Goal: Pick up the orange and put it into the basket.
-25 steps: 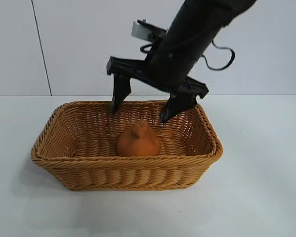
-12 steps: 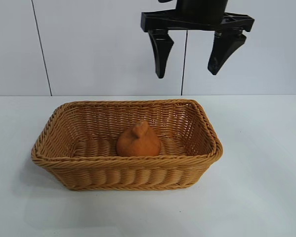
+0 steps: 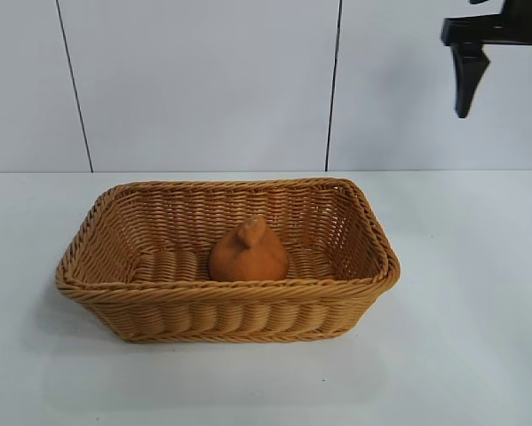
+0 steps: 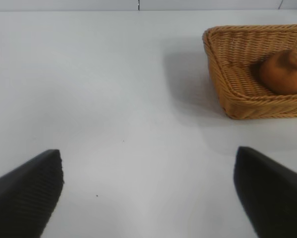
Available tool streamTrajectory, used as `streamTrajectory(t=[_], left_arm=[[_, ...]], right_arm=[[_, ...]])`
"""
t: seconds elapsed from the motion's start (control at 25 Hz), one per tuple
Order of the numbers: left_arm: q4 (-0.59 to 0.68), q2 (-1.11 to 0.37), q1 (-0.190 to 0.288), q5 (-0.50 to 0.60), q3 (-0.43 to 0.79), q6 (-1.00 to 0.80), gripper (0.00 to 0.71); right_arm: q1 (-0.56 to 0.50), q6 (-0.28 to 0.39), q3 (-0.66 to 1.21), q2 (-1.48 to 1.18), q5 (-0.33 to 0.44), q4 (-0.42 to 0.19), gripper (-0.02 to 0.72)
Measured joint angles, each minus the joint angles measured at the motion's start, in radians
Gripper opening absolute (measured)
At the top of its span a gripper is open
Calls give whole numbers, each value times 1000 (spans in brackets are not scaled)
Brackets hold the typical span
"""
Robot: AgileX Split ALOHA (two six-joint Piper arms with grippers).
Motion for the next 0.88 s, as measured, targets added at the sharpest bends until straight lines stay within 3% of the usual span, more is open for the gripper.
streamTrajectory(t=[0.16, 0.4, 0.88], left_arm=[[0, 0, 0, 0, 0, 0, 666], [0, 0, 0, 0, 0, 0, 666], [0, 0, 0, 0, 0, 0, 666]], right_arm=[[-49, -16, 39, -19, -1, 28, 652], [-51, -52, 326, -202, -1, 47, 652], [-51, -52, 942, -933, 1, 59, 652]])
